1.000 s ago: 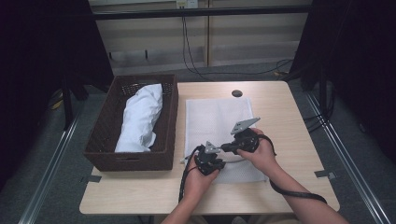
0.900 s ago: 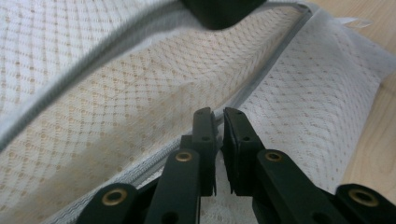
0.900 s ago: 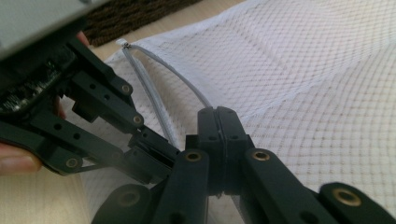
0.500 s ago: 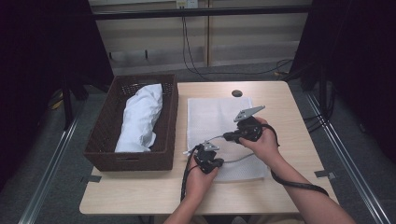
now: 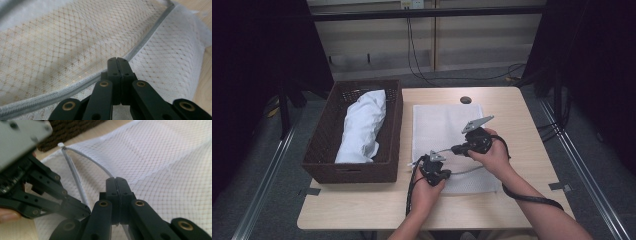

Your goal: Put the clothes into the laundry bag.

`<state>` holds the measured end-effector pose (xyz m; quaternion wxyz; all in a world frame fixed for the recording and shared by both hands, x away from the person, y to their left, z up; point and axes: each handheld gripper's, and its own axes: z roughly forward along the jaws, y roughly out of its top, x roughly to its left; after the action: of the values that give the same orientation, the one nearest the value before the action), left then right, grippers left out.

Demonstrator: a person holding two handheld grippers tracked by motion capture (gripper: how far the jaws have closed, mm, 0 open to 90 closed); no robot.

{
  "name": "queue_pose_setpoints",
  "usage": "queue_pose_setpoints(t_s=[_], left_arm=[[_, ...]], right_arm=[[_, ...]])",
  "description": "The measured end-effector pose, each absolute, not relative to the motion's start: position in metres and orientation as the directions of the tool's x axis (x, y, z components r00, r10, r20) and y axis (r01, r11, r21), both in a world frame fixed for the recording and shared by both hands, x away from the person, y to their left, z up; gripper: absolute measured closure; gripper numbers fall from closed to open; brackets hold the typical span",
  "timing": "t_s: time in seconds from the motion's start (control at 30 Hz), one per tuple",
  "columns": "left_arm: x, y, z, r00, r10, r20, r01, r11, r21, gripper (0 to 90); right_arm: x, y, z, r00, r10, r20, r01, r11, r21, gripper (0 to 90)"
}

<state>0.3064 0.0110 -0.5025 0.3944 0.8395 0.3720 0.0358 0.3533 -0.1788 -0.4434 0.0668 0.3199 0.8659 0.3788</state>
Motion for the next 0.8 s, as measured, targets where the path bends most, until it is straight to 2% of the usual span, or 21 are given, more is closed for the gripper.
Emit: queue_pose_setpoints(t_s=[0.33, 0.63, 0.8], left_arm=[[0.308, 0.013, -0.503, 0.707, 0.656, -0.263, 0.617, -0.391, 0.683, 90.0], [0.309, 0.014, -0.504, 0.701, 0.655, -0.284, 0.628, -0.377, 0.681, 90.0], [0.309, 0.014, -0.504, 0.698, 0.656, -0.287, 0.631, -0.375, 0.679, 90.0]], right_arm=[[0.346, -0.175, -0.471, -0.794, 0.592, 0.138, 0.516, 0.536, 0.668, 88.7], [0.344, -0.172, -0.482, -0.803, 0.588, 0.094, 0.503, 0.584, 0.638, 76.0], [0.346, -0.166, -0.488, -0.797, 0.601, 0.060, 0.500, 0.600, 0.625, 74.4]])
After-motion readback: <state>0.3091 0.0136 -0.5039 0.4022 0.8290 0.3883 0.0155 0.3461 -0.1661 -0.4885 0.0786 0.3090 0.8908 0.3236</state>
